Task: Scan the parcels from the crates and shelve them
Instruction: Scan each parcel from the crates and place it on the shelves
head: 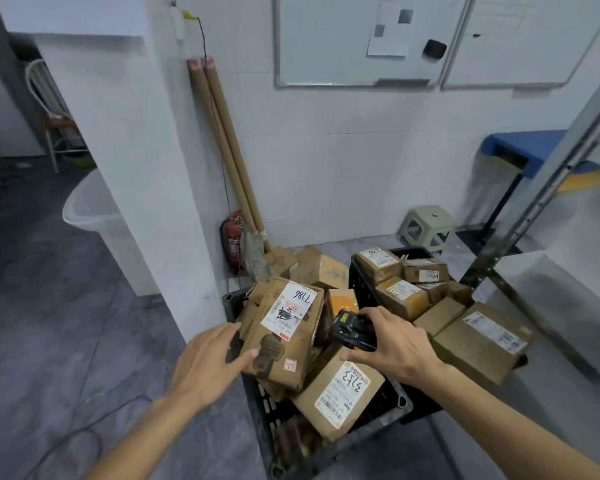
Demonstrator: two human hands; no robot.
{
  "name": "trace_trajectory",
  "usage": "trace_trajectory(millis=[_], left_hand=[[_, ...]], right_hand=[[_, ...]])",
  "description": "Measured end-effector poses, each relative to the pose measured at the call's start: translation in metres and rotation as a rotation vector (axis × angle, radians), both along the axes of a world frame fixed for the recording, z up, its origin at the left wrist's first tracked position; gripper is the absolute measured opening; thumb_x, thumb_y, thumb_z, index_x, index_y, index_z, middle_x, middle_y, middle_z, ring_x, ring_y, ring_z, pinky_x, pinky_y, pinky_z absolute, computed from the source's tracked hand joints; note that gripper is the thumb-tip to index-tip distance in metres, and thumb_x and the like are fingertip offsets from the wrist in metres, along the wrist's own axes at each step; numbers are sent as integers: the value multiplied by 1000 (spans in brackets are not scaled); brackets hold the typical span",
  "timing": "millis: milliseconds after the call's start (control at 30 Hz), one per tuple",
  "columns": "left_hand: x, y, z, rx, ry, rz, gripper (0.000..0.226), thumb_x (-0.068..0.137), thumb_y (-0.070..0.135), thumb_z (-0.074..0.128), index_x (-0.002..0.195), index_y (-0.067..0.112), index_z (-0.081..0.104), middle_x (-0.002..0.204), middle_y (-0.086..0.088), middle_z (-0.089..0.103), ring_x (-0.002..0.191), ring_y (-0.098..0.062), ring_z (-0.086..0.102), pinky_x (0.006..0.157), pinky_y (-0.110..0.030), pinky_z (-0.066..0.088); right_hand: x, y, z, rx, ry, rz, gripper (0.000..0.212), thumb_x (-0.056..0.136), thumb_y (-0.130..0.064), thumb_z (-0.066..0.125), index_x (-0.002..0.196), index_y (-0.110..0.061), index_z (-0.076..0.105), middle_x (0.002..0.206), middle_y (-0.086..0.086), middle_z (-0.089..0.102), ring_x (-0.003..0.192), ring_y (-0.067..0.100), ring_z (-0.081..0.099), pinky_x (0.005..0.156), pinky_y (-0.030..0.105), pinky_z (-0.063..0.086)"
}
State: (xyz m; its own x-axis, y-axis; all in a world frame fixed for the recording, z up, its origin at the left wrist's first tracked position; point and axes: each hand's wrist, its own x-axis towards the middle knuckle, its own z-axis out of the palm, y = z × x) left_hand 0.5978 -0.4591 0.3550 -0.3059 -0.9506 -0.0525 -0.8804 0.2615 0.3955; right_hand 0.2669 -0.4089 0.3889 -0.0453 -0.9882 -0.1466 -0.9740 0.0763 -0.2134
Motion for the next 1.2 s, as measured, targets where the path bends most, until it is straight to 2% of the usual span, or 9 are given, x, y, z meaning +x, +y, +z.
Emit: trace_trajectory(millis=[100,200,400,633,767,867,967,1100,1200], left_hand=[[3,-9,-20,32,12,-25,78,90,75,40,151,27,41,150,9,49,135,-12,47,110,-30,40],[3,-18,-42,54,20,-30,75,93,70,43,154,28,35,153,10,46,137,-12,45,112,-34,40],[-9,-28,-75,85,118,-42,68,90,73,43,151,47,27,138,15,57,122,-11,55,95,-37,53],[-18,-33,-103,135,194,40,61,95,61,49,150,42,30,132,17,58,116,-11,59,85,-35,56],[-16,-35,-122,293,421,148,58,95,53,57,148,40,37,135,14,61,120,-9,60,99,-40,54],[-20,-36,-126,325,536,221,61,97,35,64,152,30,40,139,10,59,125,-11,58,108,-40,49],[-23,-32,-124,312,606,246,61,96,30,67,151,27,43,142,11,55,128,-9,54,111,-35,45],[-22,-24,-113,290,664,232,59,95,35,67,149,34,45,143,11,55,129,-8,51,111,-39,45],[-22,-16,-97,297,730,204,55,96,35,65,146,43,44,134,25,55,128,-4,51,112,-34,43]], right_hand=[[10,-6,-19,-12,-19,-31,104,72,-95,51,151,-30,35,138,-11,52,121,12,56,87,36,54],[21,-11,-37,-14,-68,-76,99,78,-87,57,154,-30,33,137,-11,50,122,14,56,85,35,54],[41,-18,-66,-10,-170,-118,91,77,-85,62,149,-33,40,142,-13,52,123,12,58,92,36,55],[67,-29,-89,62,-310,-98,102,69,-93,60,147,-30,39,124,-13,65,103,8,65,81,28,56],[75,-31,-99,68,-397,-116,97,77,-78,72,150,-25,35,114,-14,59,96,5,59,65,15,44],[74,-31,-106,46,-446,-135,96,75,-76,75,149,-26,38,126,-12,65,106,7,64,76,23,54],[72,-27,-108,26,-487,-155,95,74,-74,78,148,-27,41,129,-12,66,113,7,64,87,27,57],[71,-18,-105,-28,-599,-209,96,70,-75,81,145,-26,46,119,-16,65,110,3,64,91,27,57],[70,-9,-94,-63,-635,-208,98,65,-81,78,142,-29,48,116,-21,66,110,1,65,89,27,58]])
